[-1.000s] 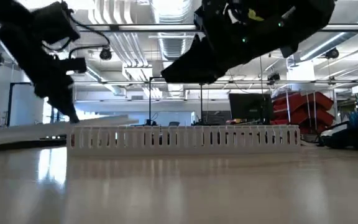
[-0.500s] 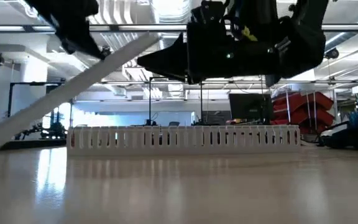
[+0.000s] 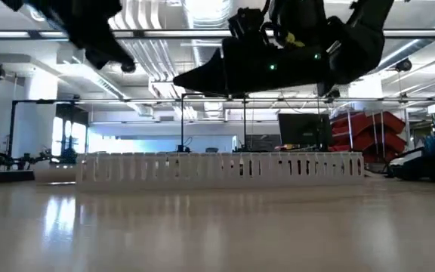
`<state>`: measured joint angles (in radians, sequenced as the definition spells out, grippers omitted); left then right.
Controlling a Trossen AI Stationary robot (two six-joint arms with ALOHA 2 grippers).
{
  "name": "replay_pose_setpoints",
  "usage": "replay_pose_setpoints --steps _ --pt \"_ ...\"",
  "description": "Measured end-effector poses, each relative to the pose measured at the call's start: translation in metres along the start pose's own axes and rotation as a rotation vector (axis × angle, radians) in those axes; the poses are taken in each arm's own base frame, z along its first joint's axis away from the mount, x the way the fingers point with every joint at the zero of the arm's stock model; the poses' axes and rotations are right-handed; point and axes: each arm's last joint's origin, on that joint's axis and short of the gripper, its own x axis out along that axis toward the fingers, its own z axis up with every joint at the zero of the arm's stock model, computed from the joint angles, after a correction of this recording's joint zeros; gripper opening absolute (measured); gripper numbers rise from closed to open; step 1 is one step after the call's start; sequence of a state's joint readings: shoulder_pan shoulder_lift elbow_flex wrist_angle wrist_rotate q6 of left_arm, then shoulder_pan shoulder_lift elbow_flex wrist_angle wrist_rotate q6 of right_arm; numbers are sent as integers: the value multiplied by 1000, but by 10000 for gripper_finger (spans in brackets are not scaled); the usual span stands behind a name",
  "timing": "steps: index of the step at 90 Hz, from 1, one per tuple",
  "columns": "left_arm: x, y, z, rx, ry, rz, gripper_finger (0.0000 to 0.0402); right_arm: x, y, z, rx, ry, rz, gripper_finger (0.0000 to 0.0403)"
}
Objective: Ziptie cables
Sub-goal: Close the white cable duct
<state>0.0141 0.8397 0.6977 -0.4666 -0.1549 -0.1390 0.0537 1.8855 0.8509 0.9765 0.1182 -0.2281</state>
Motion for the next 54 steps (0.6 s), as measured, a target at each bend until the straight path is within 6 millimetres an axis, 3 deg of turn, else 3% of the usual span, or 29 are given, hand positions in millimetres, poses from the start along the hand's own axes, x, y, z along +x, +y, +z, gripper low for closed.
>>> replay_pose_setpoints --steps 21,37,54 --pt "28 12 -49 -24 81 184 24 -6 2 8 13 68 22 269" --pt "50 26 -82 -90 121 253 88 -7 2 7 35 105 28 259" --pt "72 36 -106 -164 151 214 144 -8 2 5 55 122 30 251"
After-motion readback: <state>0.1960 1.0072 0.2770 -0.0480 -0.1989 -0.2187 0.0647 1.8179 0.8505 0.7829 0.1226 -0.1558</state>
